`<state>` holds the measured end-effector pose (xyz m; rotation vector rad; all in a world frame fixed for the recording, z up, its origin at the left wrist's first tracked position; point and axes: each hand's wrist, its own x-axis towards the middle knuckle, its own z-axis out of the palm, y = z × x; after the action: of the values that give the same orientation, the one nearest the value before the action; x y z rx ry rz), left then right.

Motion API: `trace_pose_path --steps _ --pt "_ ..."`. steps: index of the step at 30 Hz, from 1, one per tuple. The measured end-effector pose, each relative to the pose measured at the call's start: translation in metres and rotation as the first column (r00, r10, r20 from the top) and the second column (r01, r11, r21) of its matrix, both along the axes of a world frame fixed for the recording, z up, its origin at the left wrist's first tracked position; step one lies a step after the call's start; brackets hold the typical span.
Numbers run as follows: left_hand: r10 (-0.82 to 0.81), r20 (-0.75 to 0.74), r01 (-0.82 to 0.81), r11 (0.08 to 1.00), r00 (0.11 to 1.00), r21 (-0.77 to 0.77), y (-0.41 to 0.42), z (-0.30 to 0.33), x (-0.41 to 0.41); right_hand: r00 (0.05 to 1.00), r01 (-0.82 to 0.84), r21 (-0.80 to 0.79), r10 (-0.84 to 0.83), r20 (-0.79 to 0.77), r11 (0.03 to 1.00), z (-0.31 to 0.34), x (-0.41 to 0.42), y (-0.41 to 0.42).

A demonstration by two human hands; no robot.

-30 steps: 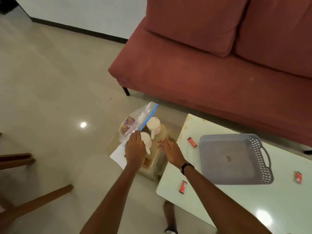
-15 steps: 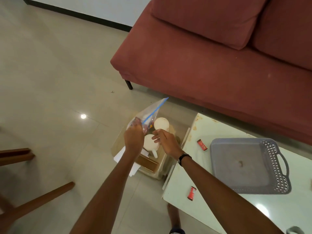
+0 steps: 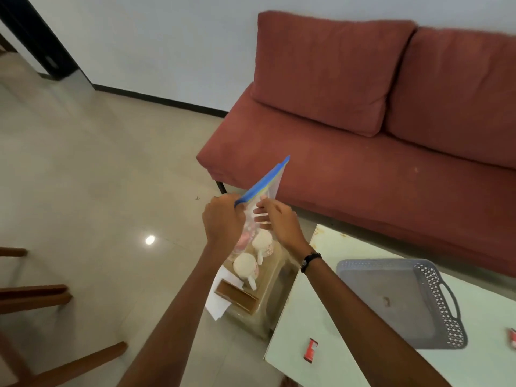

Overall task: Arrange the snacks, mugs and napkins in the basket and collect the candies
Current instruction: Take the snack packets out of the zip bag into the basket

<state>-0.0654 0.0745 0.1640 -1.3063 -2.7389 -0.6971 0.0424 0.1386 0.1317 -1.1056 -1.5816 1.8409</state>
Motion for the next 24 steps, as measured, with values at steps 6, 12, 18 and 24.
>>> trace_pose_path --steps 6,12,18,24 --pt "-0.102 0.115 0.085 0.986 0.988 0.142 -0.003 0.036 0.107 0.986 0.148 0.029 -0.15 0.074 0.989 0.041 0.091 -0.008" --pt "-0.204 0.197 0.184 0.976 0.959 0.113 -0.019 0.031 0.238 0.951 0.237 0.068 -0.246 0.188 0.969 0.045 0.218 -0.026" --pt "-0.34 0.204 0.321 0.94 0.918 0.119 -0.045 0.003 0.362 0.895 0.344 0.099 -0.358 0.265 0.934 0.031 0.34 -0.044" --pt "-0.256 0.294 0.197 0.956 0.921 0.215 -0.1 -0.01 0.439 0.865 0.455 0.058 -0.456 0.208 0.889 0.039 0.424 -0.056"
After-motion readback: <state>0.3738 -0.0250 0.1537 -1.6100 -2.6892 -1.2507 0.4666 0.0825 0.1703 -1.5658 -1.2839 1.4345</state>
